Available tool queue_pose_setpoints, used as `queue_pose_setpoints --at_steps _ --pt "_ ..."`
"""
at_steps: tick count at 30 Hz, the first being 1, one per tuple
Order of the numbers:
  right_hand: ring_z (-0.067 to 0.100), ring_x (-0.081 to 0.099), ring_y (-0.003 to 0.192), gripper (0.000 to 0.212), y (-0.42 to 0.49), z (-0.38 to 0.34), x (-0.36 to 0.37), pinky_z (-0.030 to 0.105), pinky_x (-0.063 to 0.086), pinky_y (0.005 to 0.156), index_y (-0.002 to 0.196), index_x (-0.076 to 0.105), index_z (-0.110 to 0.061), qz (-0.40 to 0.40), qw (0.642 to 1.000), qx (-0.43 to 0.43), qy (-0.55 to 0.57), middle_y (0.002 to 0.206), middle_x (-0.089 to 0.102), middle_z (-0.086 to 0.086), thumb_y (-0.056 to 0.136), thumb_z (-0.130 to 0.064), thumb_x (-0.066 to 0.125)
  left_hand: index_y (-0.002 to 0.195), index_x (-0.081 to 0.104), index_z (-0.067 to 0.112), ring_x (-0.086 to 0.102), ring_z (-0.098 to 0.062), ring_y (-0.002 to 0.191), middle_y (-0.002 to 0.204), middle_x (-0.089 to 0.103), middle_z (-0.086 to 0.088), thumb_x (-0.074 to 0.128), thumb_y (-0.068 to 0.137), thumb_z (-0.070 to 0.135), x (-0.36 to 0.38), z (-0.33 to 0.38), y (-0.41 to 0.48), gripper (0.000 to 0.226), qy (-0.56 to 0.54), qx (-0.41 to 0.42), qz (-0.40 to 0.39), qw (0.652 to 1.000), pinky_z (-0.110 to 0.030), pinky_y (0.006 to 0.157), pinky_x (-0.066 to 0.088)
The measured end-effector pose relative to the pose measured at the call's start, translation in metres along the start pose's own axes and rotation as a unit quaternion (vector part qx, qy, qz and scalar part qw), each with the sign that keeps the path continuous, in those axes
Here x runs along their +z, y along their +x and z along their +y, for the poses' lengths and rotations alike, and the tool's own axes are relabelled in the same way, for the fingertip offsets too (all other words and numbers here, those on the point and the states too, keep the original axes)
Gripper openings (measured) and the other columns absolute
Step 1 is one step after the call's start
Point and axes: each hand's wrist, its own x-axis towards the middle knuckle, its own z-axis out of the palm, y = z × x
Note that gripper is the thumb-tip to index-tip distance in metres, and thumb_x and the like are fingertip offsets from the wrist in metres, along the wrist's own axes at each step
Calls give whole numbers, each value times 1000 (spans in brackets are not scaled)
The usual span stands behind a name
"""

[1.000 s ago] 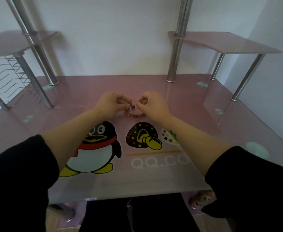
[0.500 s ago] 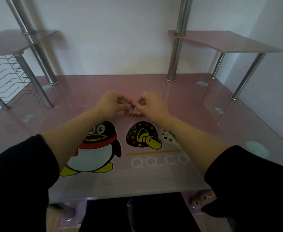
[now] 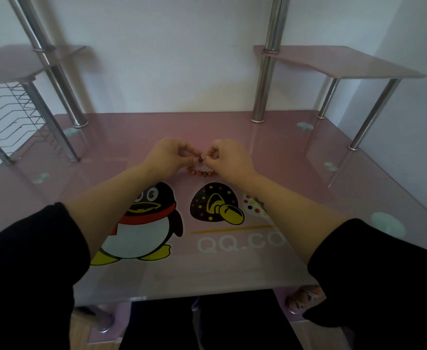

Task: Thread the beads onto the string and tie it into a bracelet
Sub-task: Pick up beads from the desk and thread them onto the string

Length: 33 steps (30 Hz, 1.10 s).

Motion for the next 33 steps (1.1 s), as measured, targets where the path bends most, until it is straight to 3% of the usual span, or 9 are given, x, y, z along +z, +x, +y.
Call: queue_pose_setpoints --at_steps 8,12,18,26,30,33 --pt "20 63 77 15 0 -2 1 41 53 69 86 71 -12 -13 1000 -1 17 85 70 4 88 -24 63 101 71 13 70 -6 76 83 74 0 73 83 9 0 4 -2 18 -13 -1 -13 1000 -17 77 54" --pt "24 65 68 15 1 -2 -1 45 55 68 91 76 -9 -31 998 -3 58 81 73 8 88 -20 66 103 69 10 71 -10 79 86 74 -4 73 83 8 0 5 -4 21 -22 -14 -11 1000 -22 79 54" --pt "19 67 69 25 2 3 1 38 57 68 109 64 -12 -52 992 8 114 80 69 9 85 -14 69 99 64 18 68 -1 73 79 73 5 75 82 14 -1 7 -2 21 -16 -20 1 1000 -13 65 46" --pt "1 63 55 20 2 1 -3 14 51 53 107 62 -9 -78 987 8 137 74 65 -3 87 -9 65 101 65 13 70 -13 80 85 74 -2 76 80 13 -3 11 -2 23 1 -11 -4 1000 -28 76 53" --pt "23 70 66 22 2 -2 -8 30 57 66 109 64 -1 -103 985 -5 137 87 71 17 88 -2 63 91 66 21 68 -11 72 77 74 -1 76 81 17 -5 12 -2 16 0 2 -20 1000 -27 70 52" --pt "26 71 68 21 1 -2 -11 29 57 66 108 66 0 -94 987 -13 129 89 73 16 87 -2 62 86 65 29 68 -1 68 70 73 8 75 82 18 -6 14 -3 15 -8 12 -32 999 -19 65 49"
